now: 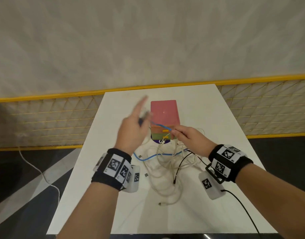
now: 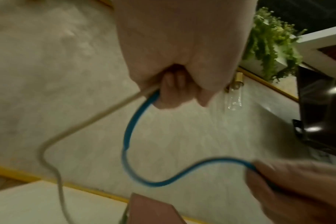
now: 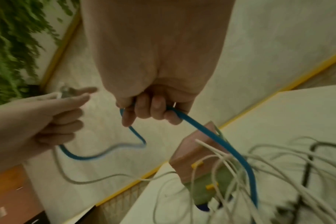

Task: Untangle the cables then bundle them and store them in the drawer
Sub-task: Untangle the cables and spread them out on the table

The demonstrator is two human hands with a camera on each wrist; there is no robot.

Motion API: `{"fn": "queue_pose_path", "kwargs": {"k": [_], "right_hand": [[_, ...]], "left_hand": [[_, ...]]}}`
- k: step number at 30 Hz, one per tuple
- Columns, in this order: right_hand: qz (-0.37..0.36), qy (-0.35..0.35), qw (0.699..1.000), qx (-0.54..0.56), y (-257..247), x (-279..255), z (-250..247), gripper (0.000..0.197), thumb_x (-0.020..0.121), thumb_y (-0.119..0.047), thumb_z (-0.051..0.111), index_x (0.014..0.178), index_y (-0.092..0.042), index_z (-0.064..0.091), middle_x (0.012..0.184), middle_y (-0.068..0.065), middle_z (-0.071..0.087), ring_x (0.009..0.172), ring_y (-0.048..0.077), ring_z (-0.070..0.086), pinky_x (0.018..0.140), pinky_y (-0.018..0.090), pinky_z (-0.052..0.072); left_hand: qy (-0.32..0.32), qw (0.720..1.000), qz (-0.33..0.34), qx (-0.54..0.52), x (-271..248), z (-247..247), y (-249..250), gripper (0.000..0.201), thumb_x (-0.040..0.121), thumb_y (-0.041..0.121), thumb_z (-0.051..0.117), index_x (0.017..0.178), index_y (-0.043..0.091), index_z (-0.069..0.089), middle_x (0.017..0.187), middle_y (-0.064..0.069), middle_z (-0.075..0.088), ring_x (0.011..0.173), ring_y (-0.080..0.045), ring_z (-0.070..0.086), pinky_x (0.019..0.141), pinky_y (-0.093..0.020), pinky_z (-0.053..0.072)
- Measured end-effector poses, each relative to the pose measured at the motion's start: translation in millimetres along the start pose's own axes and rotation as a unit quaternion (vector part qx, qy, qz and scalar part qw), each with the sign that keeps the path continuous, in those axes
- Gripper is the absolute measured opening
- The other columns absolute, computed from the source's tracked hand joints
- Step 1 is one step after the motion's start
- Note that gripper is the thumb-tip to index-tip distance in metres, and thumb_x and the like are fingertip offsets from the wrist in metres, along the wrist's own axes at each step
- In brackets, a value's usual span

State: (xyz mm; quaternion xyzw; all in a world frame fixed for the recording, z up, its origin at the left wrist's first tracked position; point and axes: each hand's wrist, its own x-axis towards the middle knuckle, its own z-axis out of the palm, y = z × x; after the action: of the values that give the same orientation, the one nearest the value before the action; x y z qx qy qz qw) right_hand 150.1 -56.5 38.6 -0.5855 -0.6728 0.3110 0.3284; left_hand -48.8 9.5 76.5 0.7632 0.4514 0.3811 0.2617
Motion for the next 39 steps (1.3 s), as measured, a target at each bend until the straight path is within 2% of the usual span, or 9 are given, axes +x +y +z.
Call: {"fn": "queue_pose_path", "kwargs": {"k": [3,7,12,16,20,27,31,34,39], "right_hand": [[-0.055,0.012,0.998,0.012,-16,7,-4,0.029,0.101,-0.020,0.040,0.090,-0.003,0.060,0.078,0.010,0.060,0.072,0.013,0.053,0.070,0.027,0.043],[-0.060,0.012,0.998,0.021,-7,7,-9,0.027,0.102,-0.023,0.037,0.091,-0.005,0.055,0.076,0.018,0.051,0.068,0.026,0.044,0.064,0.034,0.038],[-0.002,0.012,1.000,0.009,24,-2,-3,0.023,0.102,-0.023,0.036,0.090,-0.019,0.055,0.067,-0.006,0.039,0.062,0.013,0.035,0.062,0.028,0.033],[-0.024,0.020,0.999,0.019,4,4,-1,0.023,0.102,-0.019,0.038,0.085,-0.017,0.053,0.063,-0.016,0.043,0.057,0.003,0.035,0.057,0.015,0.032],[-0.081,0.025,0.996,0.030,-20,12,-4,0.023,0.102,-0.018,0.038,0.089,-0.003,0.051,0.071,0.007,0.043,0.063,0.009,0.037,0.058,0.021,0.032],[-0.011,0.010,1.000,0.002,13,4,-5,0.022,0.102,-0.020,0.035,0.087,-0.017,0.052,0.069,-0.013,0.043,0.060,0.000,0.042,0.061,0.014,0.036],[-0.020,0.009,1.000,0.014,3,6,2,0.023,0.102,-0.018,0.037,0.087,-0.014,0.054,0.068,-0.007,0.045,0.059,0.001,0.041,0.060,0.015,0.034],[-0.060,0.014,0.997,0.036,-16,11,4,0.025,0.101,-0.017,0.039,0.081,-0.021,0.052,0.069,-0.004,0.049,0.063,0.001,0.044,0.062,0.015,0.036],[-0.042,-0.002,0.999,0.009,-6,14,1,0.023,0.102,-0.018,0.036,0.102,-0.004,0.055,0.086,0.021,0.057,0.073,0.023,0.051,0.067,0.034,0.040]], "left_hand": [[-0.151,0.988,-0.009,0.012,-7,23,2,0.029,0.093,0.049,0.052,0.110,0.027,0.060,0.076,0.003,0.062,0.064,-0.011,0.054,0.064,-0.030,0.046],[-0.044,0.999,0.027,0.001,3,10,5,0.022,0.096,0.034,0.056,0.086,0.016,0.050,0.058,0.005,0.056,0.052,-0.005,0.050,0.053,-0.023,0.042],[0.179,0.983,-0.002,0.035,17,-26,-5,0.024,0.096,0.030,0.059,0.091,0.007,0.056,0.058,0.009,0.044,0.052,-0.010,0.043,0.049,-0.016,0.031],[0.044,0.998,0.025,0.037,3,-9,0,0.032,0.098,0.030,0.054,0.129,0.036,0.052,0.063,0.001,0.057,0.052,-0.008,0.050,0.056,-0.026,0.044],[-0.125,0.991,0.037,0.018,-9,14,12,0.014,0.095,0.039,0.057,0.104,0.029,0.058,0.056,0.007,0.045,0.048,-0.004,0.043,0.053,-0.025,0.034],[0.171,0.985,-0.020,-0.014,16,-28,-3,0.017,0.094,0.031,0.060,0.092,0.015,0.057,0.056,0.009,0.042,0.048,-0.006,0.041,0.054,-0.024,0.034],[0.045,0.998,0.029,-0.014,5,-18,3,0.034,0.094,0.030,0.060,0.127,0.034,0.054,0.060,0.008,0.049,0.051,-0.004,0.045,0.057,-0.020,0.042],[-0.095,0.993,0.040,0.050,-2,3,8,0.018,0.092,0.044,0.059,0.105,0.032,0.060,0.059,0.007,0.053,0.050,-0.006,0.044,0.058,-0.028,0.043],[0.031,0.998,0.024,0.043,4,-6,-5,0.028,0.091,0.041,0.063,0.082,0.018,0.050,0.053,0.008,0.043,0.048,-0.008,0.042,0.047,-0.017,0.032]]}}
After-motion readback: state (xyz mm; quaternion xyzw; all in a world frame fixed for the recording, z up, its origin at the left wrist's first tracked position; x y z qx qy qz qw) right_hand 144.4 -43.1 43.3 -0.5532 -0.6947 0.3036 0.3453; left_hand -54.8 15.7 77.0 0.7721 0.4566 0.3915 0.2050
